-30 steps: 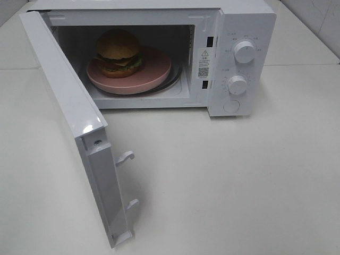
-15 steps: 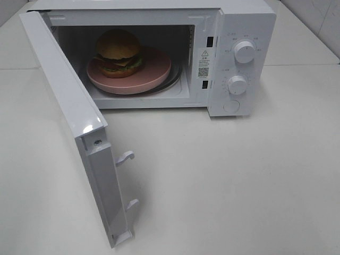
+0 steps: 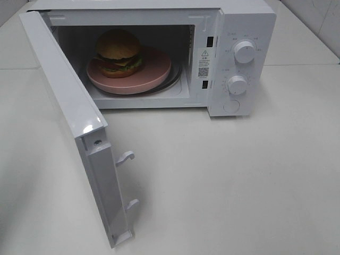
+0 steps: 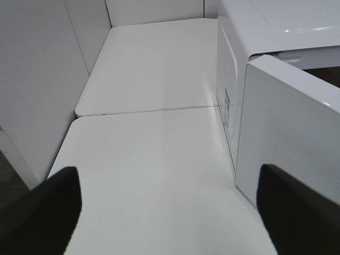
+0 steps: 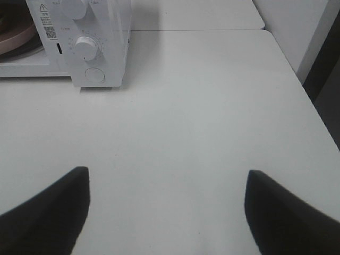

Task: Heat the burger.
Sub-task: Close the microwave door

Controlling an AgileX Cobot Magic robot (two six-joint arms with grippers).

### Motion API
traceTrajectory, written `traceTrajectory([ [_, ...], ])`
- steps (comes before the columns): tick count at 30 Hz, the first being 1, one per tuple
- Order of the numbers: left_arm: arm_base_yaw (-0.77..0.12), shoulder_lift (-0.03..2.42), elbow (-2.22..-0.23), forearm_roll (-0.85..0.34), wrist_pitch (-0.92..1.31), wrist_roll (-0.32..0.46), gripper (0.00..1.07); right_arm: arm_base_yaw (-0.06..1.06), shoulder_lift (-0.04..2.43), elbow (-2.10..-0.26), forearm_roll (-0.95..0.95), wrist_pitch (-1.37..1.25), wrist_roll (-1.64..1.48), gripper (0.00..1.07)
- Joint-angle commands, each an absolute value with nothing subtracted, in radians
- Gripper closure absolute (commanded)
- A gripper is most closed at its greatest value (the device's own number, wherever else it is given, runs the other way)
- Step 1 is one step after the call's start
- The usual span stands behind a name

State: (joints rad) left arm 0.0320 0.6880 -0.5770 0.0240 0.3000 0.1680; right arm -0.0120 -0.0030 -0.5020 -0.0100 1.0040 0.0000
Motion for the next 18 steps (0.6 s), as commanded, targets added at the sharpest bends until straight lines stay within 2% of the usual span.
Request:
traceTrajectory([
  [1,0.035,0.8,-0.547,-0.055,0.061,0.171,0.54,-0.016,-0.034,-0.501,-0.015,0.999,0.0,0.32],
  [2,0.035,0.8,-0.547,-0.055,0.061,0.171,0.54,-0.016,-0.034,-0.501,-0.015,0.999,0.0,0.32],
  [3,0.035,0.822,-0.526,-0.076,-0.006,0.169,0.62,-0.016,-0.034,-0.501,-0.015,0.999,0.0,0.32],
  [4,0.035,0.86,-0.481,-0.1,-0.127,0.162,0.78,-0.016,-0.034,-0.501,-0.015,0.999,0.0,0.32],
  [5,0.035,0.86,-0.481,-0.1,-0.127,0.162,0.78,-0.016,-0.034,-0.501,-0.015,0.999,0.0,0.32],
  [6,0.035,0.877,-0.458,-0.093,-0.182,0.159,0.85,-0.016,-0.034,-0.501,-0.015,0.999,0.0,0.32],
  [7,0.035,0.903,-0.423,-0.063,-0.258,0.159,1.0,-0.016,-0.034,-0.501,-0.015,0.999,0.0,0.32],
  [8,0.035,0.903,-0.423,-0.063,-0.258,0.159,1.0,-0.016,-0.034,-0.501,-0.015,0.999,0.0,0.32],
  [9,0.035,0.928,-0.396,-0.021,-0.318,0.143,1.06,-0.016,-0.034,-0.501,-0.015,0.999,0.0,0.32],
  [11,0.035,0.944,-0.387,0.012,-0.339,0.125,1.06,-0.016,-0.034,-0.501,-0.015,0.999,0.0,0.32],
  [12,0.035,0.982,-0.372,0.104,-0.38,0.053,1.06,-0.016,-0.034,-0.501,-0.015,0.999,0.0,0.32],
  [13,0.035,1.003,-0.371,0.145,-0.394,0.013,1.06,-0.016,-0.034,-0.501,-0.015,0.999,0.0,0.32],
  [14,0.035,1.003,-0.371,0.145,-0.394,0.013,1.06,-0.016,-0.034,-0.501,-0.015,0.999,0.0,0.32],
  [15,0.035,1.062,-0.371,0.222,-0.447,-0.095,1.06,-0.016,-0.034,-0.501,-0.015,0.999,0.0,0.32],
  [16,0.035,1.087,-0.371,0.237,-0.484,-0.146,1.06,-0.016,-0.034,-0.501,-0.015,0.999,0.0,0.32],
  [17,0.035,1.087,-0.371,0.237,-0.484,-0.146,1.06,-0.016,-0.034,-0.501,-0.015,0.999,0.0,0.32],
  [18,0.035,1.15,-0.371,0.259,-0.554,-0.211,1.06,-0.016,-0.034,-0.501,-0.015,0.999,0.0,0.32],
])
